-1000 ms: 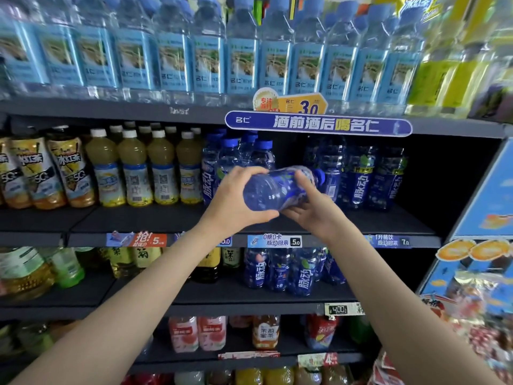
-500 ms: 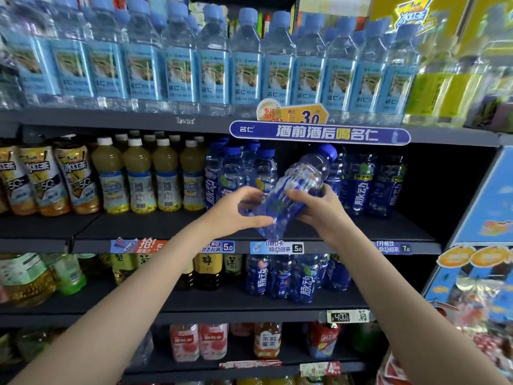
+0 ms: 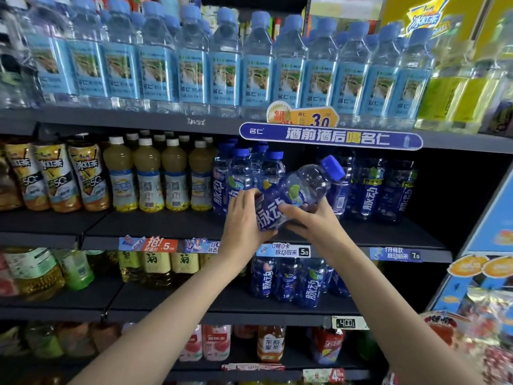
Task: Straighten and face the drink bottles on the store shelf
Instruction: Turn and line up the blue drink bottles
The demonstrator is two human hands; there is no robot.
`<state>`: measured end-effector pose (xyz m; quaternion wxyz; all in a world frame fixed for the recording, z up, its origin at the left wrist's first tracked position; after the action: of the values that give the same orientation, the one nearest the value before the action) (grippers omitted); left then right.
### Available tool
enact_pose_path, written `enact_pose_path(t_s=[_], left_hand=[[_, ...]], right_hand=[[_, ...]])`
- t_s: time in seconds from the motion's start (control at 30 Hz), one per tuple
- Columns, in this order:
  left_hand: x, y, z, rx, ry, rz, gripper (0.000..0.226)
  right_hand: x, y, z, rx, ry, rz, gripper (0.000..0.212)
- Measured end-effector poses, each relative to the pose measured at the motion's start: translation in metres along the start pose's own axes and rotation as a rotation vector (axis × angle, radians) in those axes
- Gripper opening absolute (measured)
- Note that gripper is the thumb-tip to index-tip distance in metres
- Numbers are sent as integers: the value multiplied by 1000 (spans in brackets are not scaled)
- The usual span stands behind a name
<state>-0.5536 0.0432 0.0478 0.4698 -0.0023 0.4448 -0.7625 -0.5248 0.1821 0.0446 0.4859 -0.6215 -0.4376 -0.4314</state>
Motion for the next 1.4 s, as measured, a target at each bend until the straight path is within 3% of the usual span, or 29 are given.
enact_pose_path(t_s=[0.1,0.27,0.47,0.57,0.63,0.77,0.87,1.03,1.13,1.2,1.3,1.4], left_hand=[[-9,-4,4,-18,-43,-92,78],[-5,-20,-7,293,142,-6,69],[-12,-17,-26,207,80,-24,72],[-11,-24,-30,241,53,-114,59],[0,-33,-20,168,4,-131,50],[43,-50,1,-11,-104,34,60],[60,-63,1,-47,-119,111,73],[81,-72,-30,87,-39,296,94],[94,-69,-52,158,29,340,94],[106,-68,-59,167,23,359,87],[121,-68,-66,177,53,374,73],[126,-67,-71,171,85,368,72]], right_hand=[[6,-6,6,-168,-43,51,43],[18,-15,25,-186,117,130,49],[22,-10,24,-196,429,325,63],[21,-19,35,-219,523,331,66],[16,-28,48,-255,565,291,68],[3,-50,69,-303,620,227,65],[-8,-76,83,-354,612,151,79],[-25,-108,76,-345,669,136,88],[-40,-113,75,-311,644,106,90],[-60,-110,80,-295,716,76,84],[-80,-108,90,-327,820,63,42],[-86,-131,90,-336,815,23,41]])
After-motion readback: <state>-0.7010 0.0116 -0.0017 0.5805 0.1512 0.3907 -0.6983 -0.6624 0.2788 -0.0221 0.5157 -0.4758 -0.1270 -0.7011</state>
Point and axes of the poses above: each hand's wrist, its own y-axis away from the middle knuckle, its own z-axis out of the back of the hand, x = y × z, the point moved 8 cm from there along -y, towards the middle knuckle, and after that the axes turned 7 degrees about -y, right-handed, at the moved point
